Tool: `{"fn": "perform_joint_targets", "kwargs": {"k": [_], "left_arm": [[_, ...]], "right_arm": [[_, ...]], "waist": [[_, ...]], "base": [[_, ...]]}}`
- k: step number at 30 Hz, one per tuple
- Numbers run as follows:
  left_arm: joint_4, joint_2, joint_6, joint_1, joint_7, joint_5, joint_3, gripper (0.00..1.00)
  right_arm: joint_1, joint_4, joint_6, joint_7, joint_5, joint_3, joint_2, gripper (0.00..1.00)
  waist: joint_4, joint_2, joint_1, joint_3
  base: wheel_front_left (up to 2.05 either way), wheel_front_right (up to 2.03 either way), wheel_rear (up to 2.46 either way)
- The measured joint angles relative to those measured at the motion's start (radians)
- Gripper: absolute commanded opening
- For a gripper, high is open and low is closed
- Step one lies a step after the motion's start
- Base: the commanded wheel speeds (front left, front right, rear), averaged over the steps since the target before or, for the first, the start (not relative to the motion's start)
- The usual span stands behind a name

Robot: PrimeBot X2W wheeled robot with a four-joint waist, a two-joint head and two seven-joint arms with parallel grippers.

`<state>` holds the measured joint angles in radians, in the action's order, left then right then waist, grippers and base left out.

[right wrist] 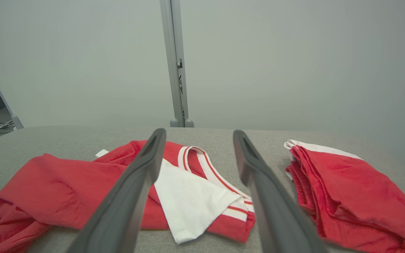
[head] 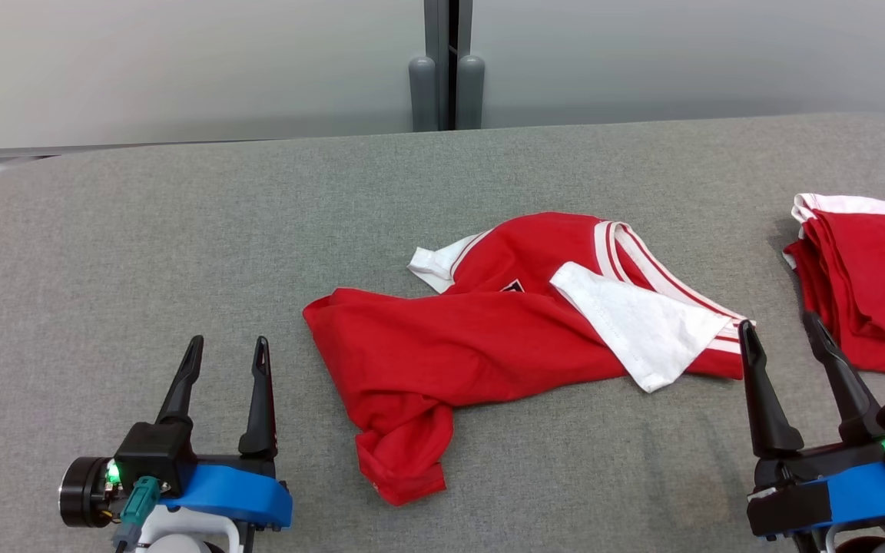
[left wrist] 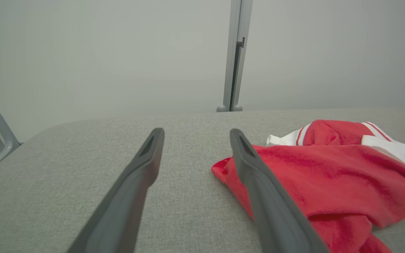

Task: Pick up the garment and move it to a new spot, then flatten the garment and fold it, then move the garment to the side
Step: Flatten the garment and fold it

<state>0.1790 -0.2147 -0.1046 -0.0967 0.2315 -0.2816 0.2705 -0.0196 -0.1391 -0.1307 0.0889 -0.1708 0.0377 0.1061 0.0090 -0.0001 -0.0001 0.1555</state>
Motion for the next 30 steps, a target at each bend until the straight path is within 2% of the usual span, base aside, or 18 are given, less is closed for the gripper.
{"fn": "perform_joint_targets", "kwargs": {"k": [6,10,12,18,27,28,29,30], "left_arm": [[-0.006,-0.006,0.005,-0.005,-0.011,-0.004,0.007,1.00],[-0.007,-0.010,0.045,-0.073,-0.056,-0.011,0.035,1.00],[0.011,-0.008,0.070,-0.116,-0.115,-0.023,0.052,1.00],[0.152,-0.001,0.126,-0.209,-0.286,-0.081,0.077,1.00],[0.388,0.002,0.182,-0.328,-0.402,-0.113,0.112,1.00],[0.404,0.001,0.185,-0.339,-0.399,-0.113,0.112,0.81],[0.417,0.002,0.185,-0.349,-0.391,-0.114,0.112,0.20],[0.428,0.002,0.185,-0.357,-0.376,-0.113,0.112,0.00]], "right_arm": [[0.000,-0.011,0.000,-0.008,-0.007,0.003,-0.003,1.00],[0.000,-0.015,0.000,-0.010,-0.008,0.002,-0.004,1.00],[0.001,-0.014,0.000,-0.014,-0.010,-0.002,-0.004,1.00],[0.016,-0.006,0.000,-0.015,-0.026,-0.017,-0.007,1.00],[0.041,0.027,0.000,-0.004,-0.052,-0.029,-0.008,1.00],[0.043,0.031,0.000,-0.002,-0.053,-0.031,-0.008,1.00],[0.046,0.034,0.000,0.000,-0.054,-0.032,-0.009,1.00],[0.049,0.037,0.000,0.001,-0.058,-0.031,-0.009,1.00]], "waist": [[-0.001,0.0000,0.0001,0.010],[-0.002,0.0000,0.0001,0.027],[-0.005,0.0000,0.0001,0.040],[-0.034,0.0002,0.0002,0.077],[-0.075,0.0003,0.0002,0.119],[-0.079,0.0003,0.0002,0.121],[-0.083,0.0003,0.0002,0.121],[-0.085,0.0002,0.0002,0.121]], "base": [[0.00,0.00,0.00],[0.00,0.00,0.00],[0.00,0.00,0.00],[0.00,0.00,0.00],[0.00,0.00,0.00],[0.00,0.00,0.00],[0.00,0.00,0.00],[0.00,0.00,0.00]]}}
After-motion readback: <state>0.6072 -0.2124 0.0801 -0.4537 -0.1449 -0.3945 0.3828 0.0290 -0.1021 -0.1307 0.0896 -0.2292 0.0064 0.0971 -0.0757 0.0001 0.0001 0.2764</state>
